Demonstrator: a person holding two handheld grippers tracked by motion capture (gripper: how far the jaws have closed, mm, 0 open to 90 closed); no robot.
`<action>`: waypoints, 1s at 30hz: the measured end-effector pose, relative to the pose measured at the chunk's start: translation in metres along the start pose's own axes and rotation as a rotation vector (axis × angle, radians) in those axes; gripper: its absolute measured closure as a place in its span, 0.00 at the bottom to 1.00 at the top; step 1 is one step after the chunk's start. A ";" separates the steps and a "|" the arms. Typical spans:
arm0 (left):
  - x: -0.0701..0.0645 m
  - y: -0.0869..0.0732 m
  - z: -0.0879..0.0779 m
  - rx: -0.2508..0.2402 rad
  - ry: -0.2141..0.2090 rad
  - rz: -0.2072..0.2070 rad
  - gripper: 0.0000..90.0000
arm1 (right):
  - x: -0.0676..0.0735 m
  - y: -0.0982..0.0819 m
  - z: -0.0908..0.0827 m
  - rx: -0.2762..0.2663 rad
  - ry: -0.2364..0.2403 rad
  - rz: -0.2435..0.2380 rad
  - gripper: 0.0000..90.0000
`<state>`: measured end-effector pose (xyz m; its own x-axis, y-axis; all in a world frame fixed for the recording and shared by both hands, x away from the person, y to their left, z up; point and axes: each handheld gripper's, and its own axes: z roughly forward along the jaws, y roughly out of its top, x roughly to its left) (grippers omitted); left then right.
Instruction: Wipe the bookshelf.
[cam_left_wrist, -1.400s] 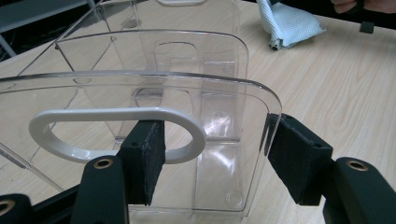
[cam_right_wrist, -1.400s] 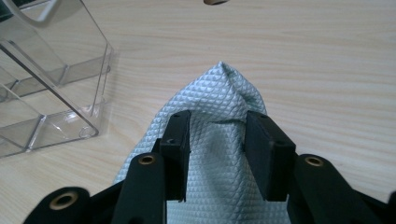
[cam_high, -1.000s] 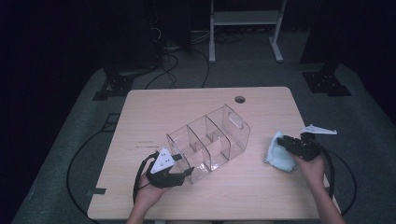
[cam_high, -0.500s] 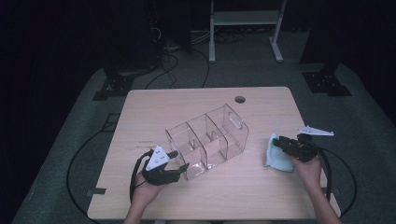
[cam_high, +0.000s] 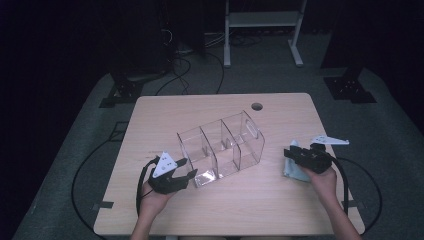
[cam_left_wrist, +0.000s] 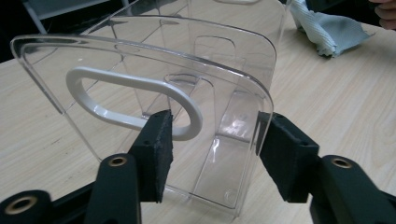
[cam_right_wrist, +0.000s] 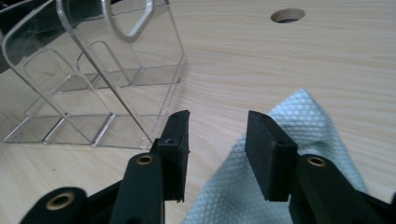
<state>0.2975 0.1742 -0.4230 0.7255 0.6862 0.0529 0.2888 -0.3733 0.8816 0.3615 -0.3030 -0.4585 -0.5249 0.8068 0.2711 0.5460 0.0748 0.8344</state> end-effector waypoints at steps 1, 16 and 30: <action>0.001 0.000 0.000 -0.001 0.004 -0.004 0.53 | 0.002 0.000 0.001 0.001 0.005 -0.003 0.65; 0.013 0.001 0.007 0.021 0.045 0.016 0.74 | 0.026 0.008 0.019 0.003 0.097 -0.046 0.62; 0.037 0.014 0.023 0.042 0.052 0.021 0.76 | 0.034 0.011 0.018 0.006 0.109 -0.074 0.61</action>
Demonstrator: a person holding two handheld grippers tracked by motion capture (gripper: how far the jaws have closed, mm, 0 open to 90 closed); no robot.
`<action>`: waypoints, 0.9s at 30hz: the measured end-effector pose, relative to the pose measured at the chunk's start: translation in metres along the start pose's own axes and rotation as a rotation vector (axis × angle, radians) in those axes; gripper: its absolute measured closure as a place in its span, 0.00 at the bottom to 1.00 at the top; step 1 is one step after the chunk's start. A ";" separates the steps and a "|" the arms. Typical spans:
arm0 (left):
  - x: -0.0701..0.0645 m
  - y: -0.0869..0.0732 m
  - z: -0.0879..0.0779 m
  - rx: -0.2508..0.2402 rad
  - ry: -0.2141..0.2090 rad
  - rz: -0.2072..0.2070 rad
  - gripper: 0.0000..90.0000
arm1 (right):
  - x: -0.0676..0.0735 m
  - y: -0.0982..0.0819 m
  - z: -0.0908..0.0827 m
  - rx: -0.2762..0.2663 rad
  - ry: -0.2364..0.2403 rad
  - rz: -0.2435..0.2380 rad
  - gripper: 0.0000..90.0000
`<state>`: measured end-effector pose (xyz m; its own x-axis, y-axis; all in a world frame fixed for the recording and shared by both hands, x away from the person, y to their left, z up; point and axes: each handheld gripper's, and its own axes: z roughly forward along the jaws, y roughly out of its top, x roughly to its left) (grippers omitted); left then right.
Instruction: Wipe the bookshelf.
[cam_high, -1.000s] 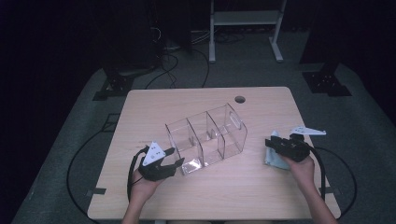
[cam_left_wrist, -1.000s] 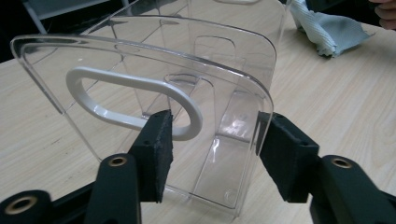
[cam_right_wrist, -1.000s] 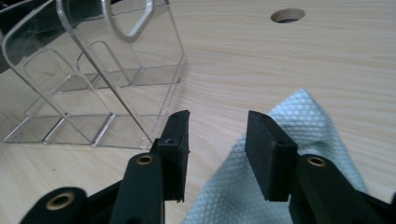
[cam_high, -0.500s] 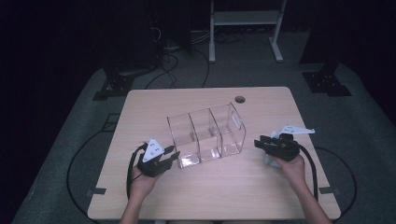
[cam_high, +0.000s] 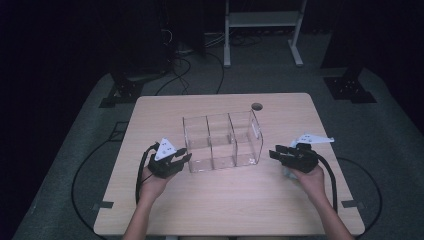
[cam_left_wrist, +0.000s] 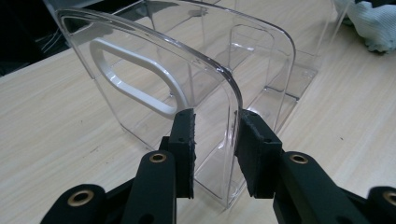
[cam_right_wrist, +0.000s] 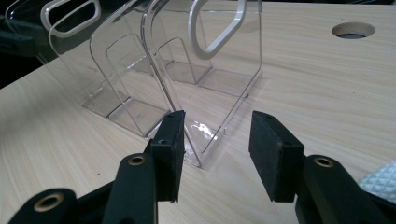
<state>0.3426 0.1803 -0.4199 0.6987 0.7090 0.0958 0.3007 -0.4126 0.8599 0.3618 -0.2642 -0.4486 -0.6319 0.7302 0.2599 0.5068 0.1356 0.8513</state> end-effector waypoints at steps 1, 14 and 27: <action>0.002 0.002 0.002 0.011 0.001 0.007 0.76 | 0.000 0.000 0.000 0.001 -0.001 -0.003 0.61; 0.011 0.018 0.019 0.017 0.003 0.011 0.74 | -0.002 -0.003 -0.005 0.010 -0.003 0.000 0.60; 0.019 0.027 0.035 0.020 0.020 0.009 0.76 | -0.005 -0.007 -0.008 0.018 -0.005 0.005 0.58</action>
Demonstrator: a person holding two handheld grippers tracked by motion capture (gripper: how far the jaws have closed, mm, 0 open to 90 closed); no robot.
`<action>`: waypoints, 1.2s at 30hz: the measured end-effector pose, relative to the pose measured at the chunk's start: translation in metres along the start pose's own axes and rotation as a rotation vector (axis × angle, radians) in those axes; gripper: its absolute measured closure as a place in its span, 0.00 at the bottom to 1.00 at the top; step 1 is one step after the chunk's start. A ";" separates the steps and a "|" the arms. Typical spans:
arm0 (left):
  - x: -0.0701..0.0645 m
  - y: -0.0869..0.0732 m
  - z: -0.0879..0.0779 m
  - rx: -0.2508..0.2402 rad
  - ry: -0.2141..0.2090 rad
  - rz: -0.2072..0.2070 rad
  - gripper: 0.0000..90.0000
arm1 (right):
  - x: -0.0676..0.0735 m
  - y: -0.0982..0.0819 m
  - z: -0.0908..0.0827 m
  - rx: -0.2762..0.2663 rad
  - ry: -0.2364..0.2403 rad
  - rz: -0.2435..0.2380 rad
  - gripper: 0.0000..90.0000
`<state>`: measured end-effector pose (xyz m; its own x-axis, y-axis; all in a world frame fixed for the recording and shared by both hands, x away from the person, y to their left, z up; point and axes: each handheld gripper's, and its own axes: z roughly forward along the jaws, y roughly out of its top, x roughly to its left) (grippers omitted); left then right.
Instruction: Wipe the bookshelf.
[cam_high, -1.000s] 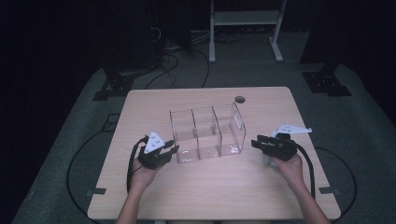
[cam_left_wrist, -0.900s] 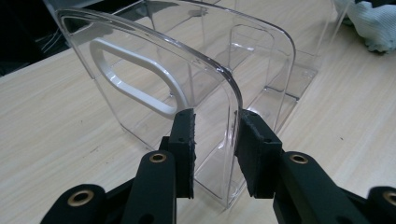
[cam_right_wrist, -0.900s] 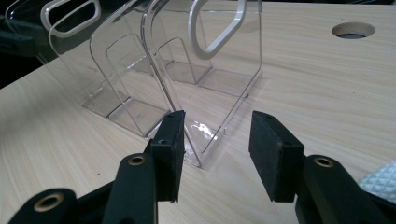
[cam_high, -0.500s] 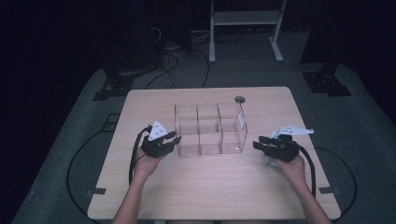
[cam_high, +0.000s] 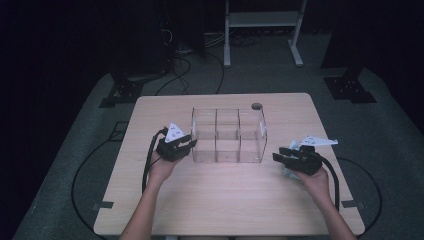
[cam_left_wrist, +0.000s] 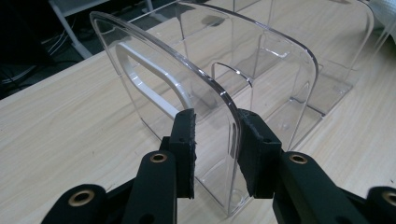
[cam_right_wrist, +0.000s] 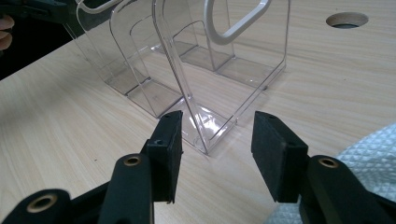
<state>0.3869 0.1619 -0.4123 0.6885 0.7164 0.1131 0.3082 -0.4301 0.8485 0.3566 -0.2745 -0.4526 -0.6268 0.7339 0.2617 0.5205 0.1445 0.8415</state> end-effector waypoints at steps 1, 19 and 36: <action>0.000 0.000 0.001 -0.004 -0.001 -0.008 0.76 | 0.000 0.000 0.000 -0.001 0.000 0.000 0.58; -0.004 -0.012 -0.004 -0.004 -0.052 -0.056 0.58 | -0.001 -0.005 -0.009 0.005 -0.007 -0.002 0.53; -0.004 -0.029 -0.016 0.009 -0.058 -0.114 0.47 | -0.007 -0.013 -0.015 0.014 -0.012 0.014 0.45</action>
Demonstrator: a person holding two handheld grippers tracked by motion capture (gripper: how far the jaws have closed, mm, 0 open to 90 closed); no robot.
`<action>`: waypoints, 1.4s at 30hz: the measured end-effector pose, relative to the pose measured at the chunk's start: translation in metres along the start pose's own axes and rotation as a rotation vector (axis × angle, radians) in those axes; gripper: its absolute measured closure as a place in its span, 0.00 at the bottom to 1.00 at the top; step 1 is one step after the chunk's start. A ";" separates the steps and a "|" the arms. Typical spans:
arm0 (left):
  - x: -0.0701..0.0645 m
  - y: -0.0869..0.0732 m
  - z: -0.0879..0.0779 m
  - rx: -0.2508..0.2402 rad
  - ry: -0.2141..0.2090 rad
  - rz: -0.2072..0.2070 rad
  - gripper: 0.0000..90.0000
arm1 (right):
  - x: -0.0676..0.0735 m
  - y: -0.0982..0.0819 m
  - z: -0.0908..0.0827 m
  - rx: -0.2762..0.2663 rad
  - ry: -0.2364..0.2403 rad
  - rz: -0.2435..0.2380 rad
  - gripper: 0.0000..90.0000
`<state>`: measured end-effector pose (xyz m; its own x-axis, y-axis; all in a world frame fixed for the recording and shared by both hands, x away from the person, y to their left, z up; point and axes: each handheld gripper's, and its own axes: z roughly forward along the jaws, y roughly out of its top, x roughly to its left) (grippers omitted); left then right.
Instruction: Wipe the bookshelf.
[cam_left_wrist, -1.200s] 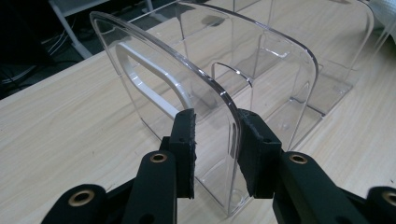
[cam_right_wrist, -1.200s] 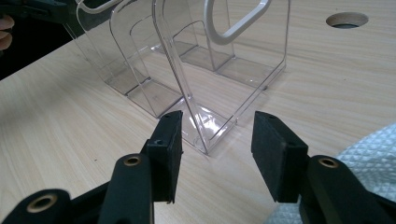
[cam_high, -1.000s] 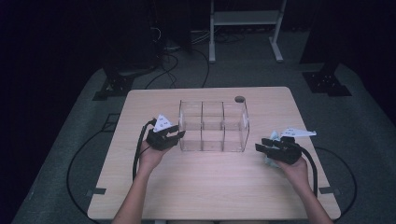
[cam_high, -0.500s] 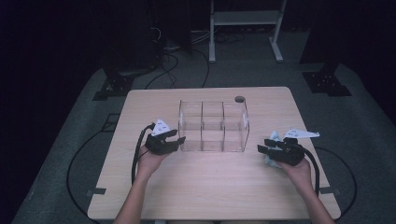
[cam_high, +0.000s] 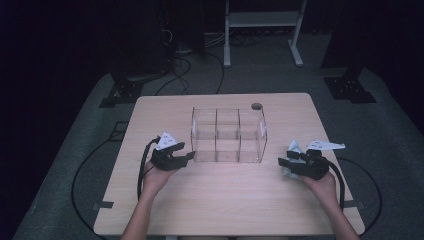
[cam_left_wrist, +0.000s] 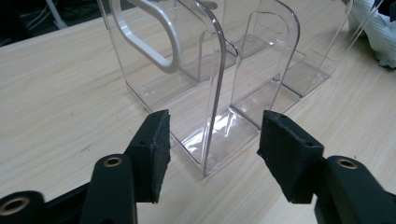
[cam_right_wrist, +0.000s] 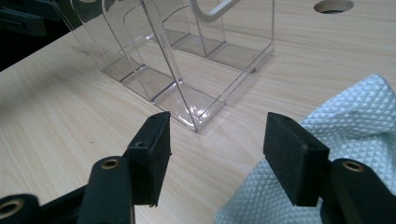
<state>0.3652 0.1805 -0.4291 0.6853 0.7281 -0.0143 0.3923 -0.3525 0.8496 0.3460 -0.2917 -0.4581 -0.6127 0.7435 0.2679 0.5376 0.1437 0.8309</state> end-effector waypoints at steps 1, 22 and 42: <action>0.000 -0.001 0.000 0.004 -0.001 0.001 0.47 | 0.000 -0.001 -0.001 -0.003 0.000 0.001 0.45; -0.010 -0.023 -0.009 0.021 -0.011 -0.023 0.32 | -0.001 -0.014 -0.013 0.007 0.003 0.002 0.37; -0.011 -0.042 -0.022 0.050 -0.008 -0.055 0.21 | -0.002 -0.028 -0.021 0.058 0.013 0.010 0.31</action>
<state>0.3275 0.2002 -0.4530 0.6665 0.7427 -0.0647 0.4595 -0.3409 0.8201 0.3197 -0.3111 -0.4719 -0.6143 0.7367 0.2828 0.5763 0.1740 0.7985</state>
